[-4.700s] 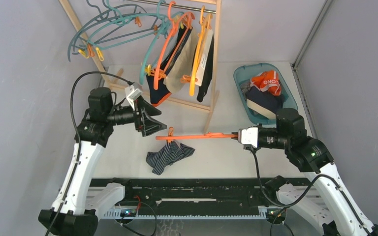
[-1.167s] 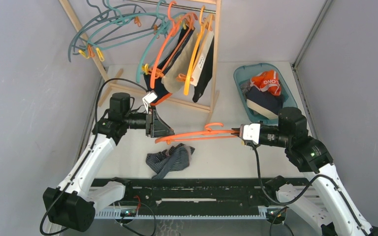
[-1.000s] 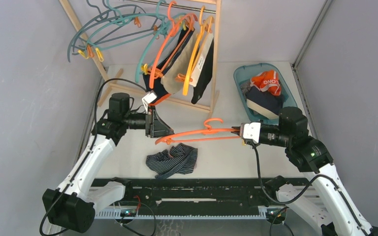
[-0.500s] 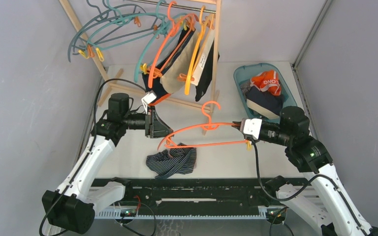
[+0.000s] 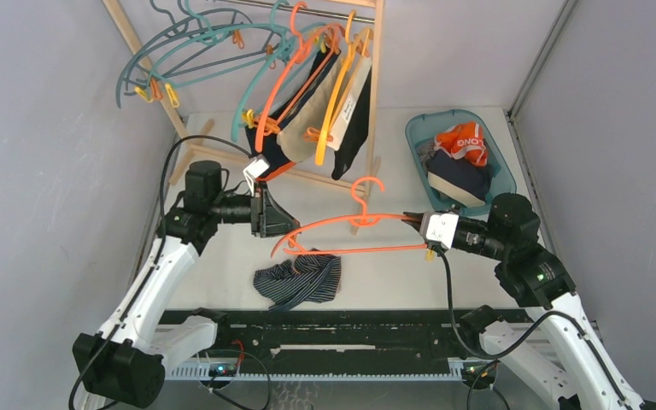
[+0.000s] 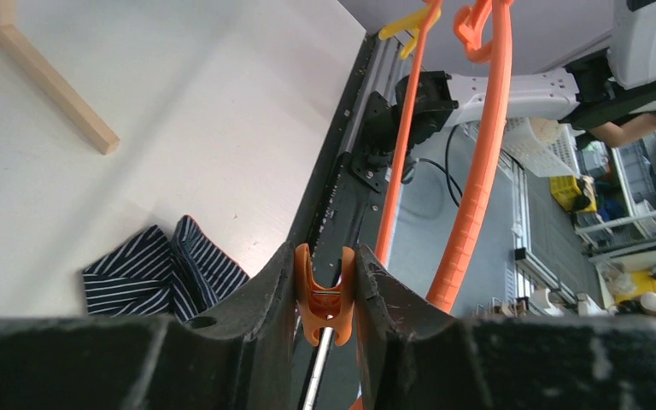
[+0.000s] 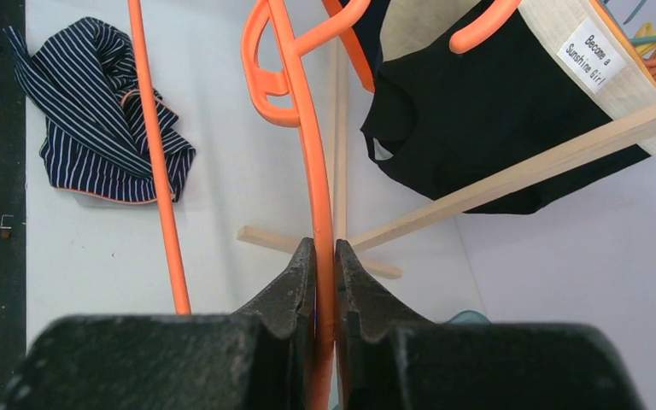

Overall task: Remove the underwear clipped to the hanger
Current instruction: Remove the underwear from the hanger, then place the hanger on the clothesline.

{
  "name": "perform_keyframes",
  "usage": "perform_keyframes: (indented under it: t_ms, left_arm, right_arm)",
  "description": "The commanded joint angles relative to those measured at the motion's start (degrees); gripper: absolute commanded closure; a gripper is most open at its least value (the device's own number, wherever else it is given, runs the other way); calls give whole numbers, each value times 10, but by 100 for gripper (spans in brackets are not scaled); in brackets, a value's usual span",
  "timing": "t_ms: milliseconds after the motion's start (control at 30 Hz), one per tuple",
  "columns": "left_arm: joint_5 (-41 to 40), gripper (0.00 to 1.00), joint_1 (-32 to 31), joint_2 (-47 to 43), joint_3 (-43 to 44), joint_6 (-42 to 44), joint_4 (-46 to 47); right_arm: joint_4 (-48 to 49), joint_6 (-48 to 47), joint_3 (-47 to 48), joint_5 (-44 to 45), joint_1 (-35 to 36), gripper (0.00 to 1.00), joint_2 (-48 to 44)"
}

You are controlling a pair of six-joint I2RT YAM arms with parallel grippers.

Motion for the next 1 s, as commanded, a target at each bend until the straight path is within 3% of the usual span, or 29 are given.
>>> perform_keyframes:
  t_ms: [0, 300, 600, 833, 967]
  left_arm:
    - [-25, 100, 27, -29, 9, -13, 45]
    - [-70, 100, 75, -74, 58, 47, 6]
    - [-92, 100, 76, -127, 120, 129, -53]
    - [-51, 100, 72, -145, 204, 289, -158]
    - [-55, 100, 20, -149, 195, 356, -184]
  right_arm:
    - [6, -17, 1, -26, -4, 100, 0]
    - [-24, -18, 1, -50, -15, 100, 11]
    - [6, 64, 1, -14, -26, 100, 36]
    - [36, 150, 6, 12, -26, 100, 64]
    - [38, 182, 20, 12, -27, 100, 84]
